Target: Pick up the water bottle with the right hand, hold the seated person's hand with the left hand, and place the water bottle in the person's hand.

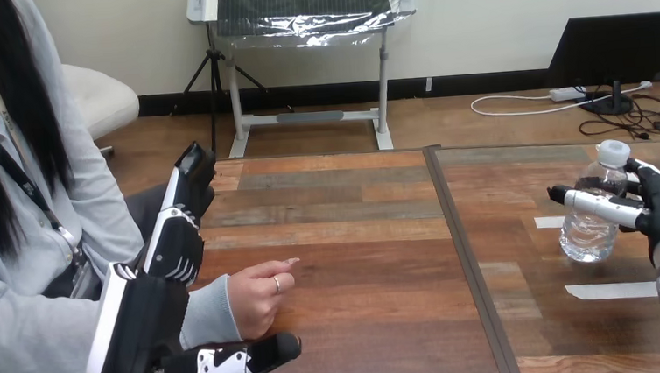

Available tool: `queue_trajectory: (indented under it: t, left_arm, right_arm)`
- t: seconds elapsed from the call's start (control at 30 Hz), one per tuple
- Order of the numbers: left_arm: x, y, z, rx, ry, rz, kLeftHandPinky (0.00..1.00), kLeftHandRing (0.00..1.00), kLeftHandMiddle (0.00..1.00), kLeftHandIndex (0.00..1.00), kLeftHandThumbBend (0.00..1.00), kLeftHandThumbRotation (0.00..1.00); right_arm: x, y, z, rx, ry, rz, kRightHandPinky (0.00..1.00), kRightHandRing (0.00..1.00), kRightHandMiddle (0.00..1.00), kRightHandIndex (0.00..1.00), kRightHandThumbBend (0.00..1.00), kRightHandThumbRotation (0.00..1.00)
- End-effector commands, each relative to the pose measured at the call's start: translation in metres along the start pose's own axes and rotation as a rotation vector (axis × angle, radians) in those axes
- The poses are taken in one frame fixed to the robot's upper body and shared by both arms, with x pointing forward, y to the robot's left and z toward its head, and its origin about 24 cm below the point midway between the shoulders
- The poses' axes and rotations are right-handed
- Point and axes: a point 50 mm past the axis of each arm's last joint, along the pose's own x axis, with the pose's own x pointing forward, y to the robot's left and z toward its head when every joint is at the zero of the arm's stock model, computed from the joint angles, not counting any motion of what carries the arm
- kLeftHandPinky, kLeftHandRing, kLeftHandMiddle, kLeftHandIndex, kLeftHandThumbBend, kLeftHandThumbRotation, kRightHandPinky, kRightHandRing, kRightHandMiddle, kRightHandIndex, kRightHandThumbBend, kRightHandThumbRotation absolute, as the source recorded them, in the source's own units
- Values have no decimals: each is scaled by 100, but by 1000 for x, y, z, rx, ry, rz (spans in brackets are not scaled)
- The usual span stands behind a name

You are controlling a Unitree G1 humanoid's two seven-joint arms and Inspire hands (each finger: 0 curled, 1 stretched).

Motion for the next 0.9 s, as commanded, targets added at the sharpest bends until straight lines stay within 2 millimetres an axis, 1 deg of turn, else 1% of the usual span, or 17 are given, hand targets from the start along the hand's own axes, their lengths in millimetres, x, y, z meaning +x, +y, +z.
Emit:
queue_trajectory:
  t: [0.0, 0.3, 0.5, 0.6, 0.7, 0.77, 0.87]
  left_arm:
    - [11, 6, 10, 19, -82, -5, 100, 100, 100, 100, 100, 44]
    - [9, 7, 11, 20, -73, 0, 100, 100, 100, 100, 100, 44]
    - [7, 8, 12, 31, -74, 3, 100, 100, 100, 99, 100, 44]
    - [7, 9, 12, 33, -70, 5, 100, 100, 100, 99, 100, 44]
    - [6, 9, 12, 38, -70, 6, 100, 100, 100, 98, 100, 45]
    - [6, 9, 13, 39, -71, 5, 99, 100, 100, 98, 100, 45]
    - [5, 10, 13, 40, -71, 4, 99, 100, 100, 98, 100, 45]
  right_arm:
    - [7, 1, 40, 17, -91, -10, 77, 83, 85, 90, 86, 30]
    - [7, 4, 42, 16, -78, -13, 75, 80, 83, 87, 87, 32]
    - [8, 4, 43, 11, -50, -24, 71, 77, 80, 84, 88, 31]
    - [8, 5, 43, 23, -50, -23, 69, 76, 78, 83, 87, 28]
    - [7, 5, 43, 30, -51, -28, 64, 72, 75, 81, 87, 25]
    - [7, 5, 43, 33, -52, -32, 56, 64, 69, 80, 87, 23]
    - [7, 6, 43, 41, -51, -33, 47, 57, 64, 78, 87, 20]
